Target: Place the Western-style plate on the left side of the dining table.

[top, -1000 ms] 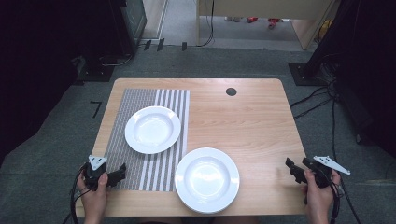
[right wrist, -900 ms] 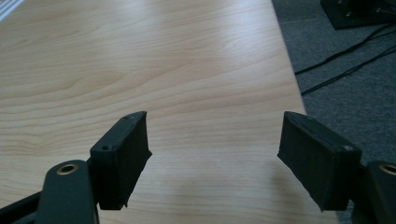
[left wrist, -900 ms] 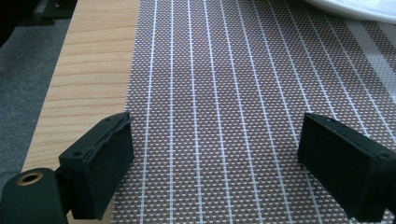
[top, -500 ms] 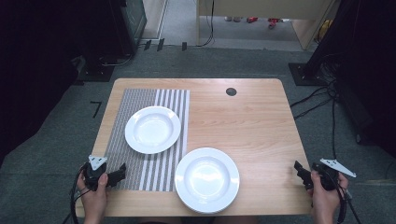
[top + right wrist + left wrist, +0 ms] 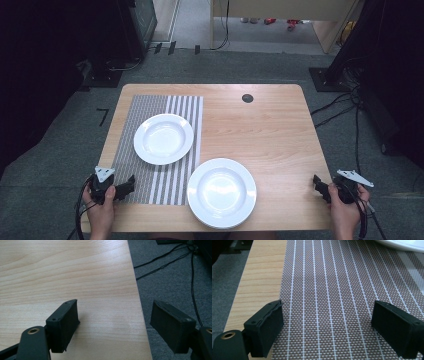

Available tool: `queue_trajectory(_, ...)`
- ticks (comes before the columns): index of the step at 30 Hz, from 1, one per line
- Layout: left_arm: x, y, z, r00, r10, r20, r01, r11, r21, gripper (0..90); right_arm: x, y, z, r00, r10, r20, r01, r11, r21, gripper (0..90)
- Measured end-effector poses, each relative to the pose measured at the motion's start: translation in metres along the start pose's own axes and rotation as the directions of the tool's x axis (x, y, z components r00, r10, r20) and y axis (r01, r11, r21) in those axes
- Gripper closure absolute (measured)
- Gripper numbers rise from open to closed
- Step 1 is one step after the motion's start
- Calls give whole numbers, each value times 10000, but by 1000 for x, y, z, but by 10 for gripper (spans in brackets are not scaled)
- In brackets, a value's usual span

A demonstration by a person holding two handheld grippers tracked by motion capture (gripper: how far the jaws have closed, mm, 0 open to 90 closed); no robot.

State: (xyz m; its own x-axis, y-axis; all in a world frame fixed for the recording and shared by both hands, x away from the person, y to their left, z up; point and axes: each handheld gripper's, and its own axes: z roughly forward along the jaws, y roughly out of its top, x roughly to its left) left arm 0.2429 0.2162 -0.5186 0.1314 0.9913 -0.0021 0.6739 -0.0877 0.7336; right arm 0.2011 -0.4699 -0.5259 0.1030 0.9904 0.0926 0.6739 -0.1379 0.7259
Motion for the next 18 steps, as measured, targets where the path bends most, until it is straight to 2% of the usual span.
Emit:
queue_trajectory(6, 0, 0, 0, 10000, 2, 0, -2, 10000, 2, 107, 3, 0, 0, 9996, -286, 71, 286, 9996, -33, 208)
queue_trajectory(11, 0, 0, 0, 10000, -1, 2, 1, 10000, 0, 106, 7, -1, 0, 9990, -399, -192, 400, 9992, 78, 179)
queue_trajectory(18, 0, 0, 0, 10000, -56, -20, 56, 10000, -8, 107, 4, 0, 1, 9989, -141, -436, 152, 9996, 254, 160)
